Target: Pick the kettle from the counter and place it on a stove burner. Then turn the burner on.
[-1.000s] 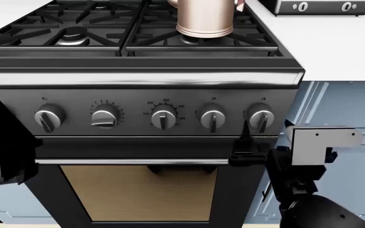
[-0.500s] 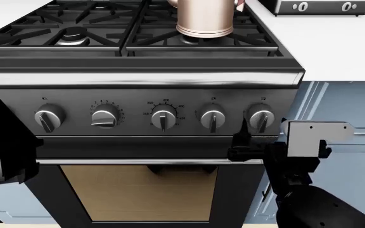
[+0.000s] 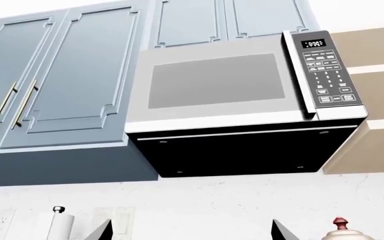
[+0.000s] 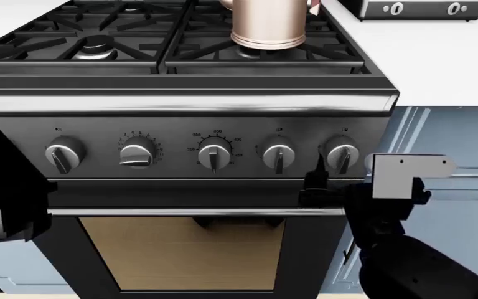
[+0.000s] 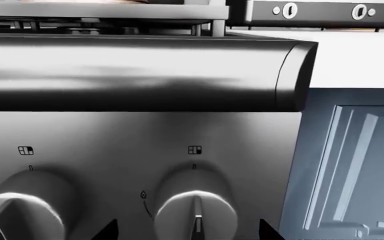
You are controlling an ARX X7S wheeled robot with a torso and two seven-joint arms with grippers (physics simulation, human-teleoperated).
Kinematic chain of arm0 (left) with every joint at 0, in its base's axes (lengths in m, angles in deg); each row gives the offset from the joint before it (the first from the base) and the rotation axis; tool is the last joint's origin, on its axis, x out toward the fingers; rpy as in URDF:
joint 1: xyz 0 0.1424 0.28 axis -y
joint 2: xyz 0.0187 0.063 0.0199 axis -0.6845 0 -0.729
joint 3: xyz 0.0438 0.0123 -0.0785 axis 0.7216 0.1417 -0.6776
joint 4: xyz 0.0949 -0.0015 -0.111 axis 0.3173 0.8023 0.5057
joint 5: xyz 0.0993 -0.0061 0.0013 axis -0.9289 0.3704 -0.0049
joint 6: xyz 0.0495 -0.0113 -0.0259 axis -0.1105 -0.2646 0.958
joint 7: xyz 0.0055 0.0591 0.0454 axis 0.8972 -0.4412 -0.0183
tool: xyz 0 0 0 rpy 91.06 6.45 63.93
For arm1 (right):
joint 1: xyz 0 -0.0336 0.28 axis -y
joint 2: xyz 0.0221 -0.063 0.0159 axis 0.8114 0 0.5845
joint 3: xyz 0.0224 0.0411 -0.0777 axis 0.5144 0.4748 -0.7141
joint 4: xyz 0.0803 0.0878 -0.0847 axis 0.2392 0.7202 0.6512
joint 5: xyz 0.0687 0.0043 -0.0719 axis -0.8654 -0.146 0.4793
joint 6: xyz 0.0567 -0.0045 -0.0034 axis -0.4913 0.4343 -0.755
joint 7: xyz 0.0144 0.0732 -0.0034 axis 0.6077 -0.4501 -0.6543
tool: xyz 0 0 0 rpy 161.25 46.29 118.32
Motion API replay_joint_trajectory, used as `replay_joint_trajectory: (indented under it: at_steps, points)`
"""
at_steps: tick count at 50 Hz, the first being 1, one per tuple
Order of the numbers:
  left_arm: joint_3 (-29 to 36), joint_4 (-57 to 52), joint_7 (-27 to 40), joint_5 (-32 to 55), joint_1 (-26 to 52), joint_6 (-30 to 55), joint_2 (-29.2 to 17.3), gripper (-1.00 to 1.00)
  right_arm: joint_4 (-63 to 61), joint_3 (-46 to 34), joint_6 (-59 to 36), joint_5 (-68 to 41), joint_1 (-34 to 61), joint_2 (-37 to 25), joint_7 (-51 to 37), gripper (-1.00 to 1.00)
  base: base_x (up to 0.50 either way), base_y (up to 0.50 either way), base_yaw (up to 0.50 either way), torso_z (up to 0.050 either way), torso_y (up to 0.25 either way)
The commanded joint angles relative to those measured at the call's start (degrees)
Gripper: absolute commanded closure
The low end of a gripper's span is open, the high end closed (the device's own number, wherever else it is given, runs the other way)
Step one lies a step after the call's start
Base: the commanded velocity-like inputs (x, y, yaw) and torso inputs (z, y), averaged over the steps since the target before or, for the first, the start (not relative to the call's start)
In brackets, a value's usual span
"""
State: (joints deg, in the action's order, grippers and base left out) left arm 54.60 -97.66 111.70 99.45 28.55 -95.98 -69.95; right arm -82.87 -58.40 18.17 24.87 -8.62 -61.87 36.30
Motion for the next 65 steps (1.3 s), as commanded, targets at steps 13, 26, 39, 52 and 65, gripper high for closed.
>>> replay_joint_trajectory:
  at_steps: [13, 26, 39, 52, 65]
  points:
    - [0.1, 0.1, 0.0, 0.1, 0.1, -0.2, 0.1, -1.0, 3.8, -0.8, -0.2, 0.3, 1.5, 1.1, 1.2, -1.0, 0.0, 0.0, 0.0, 0.0, 0.0]
    - [-0.6, 0.2, -0.1, 0.2, -0.6, -0.3, 0.0, -1.0, 5.7, -0.8, -0.5, 0.0, 2.7, 1.6, 1.6, -1.0, 0.0, 0.0, 0.0, 0.0, 0.0]
    - [-1.1, 0.2, -0.2, 0.1, -1.0, -0.2, 0.0, -1.0, 8.0, -1.0, -0.5, -0.1, 3.6, 2.2, 2.4, 1.0, 0.0, 0.0, 0.0, 0.0, 0.0]
    - [-1.4, 0.0, -0.1, -0.1, -1.3, -0.2, -0.2, -1.0, 8.3, -1.3, -1.1, -0.3, 4.3, 2.3, 2.5, 1.0, 0.01, 0.0, 0.0, 0.0, 0.0]
    - [-0.5, -0.1, 0.1, -0.2, -0.4, -0.5, -0.5, -1.0, 8.2, -1.9, -2.1, 0.3, 5.1, 1.7, 2.0, 1.0, 0.01, 0.0, 0.01, 0.0, 0.0]
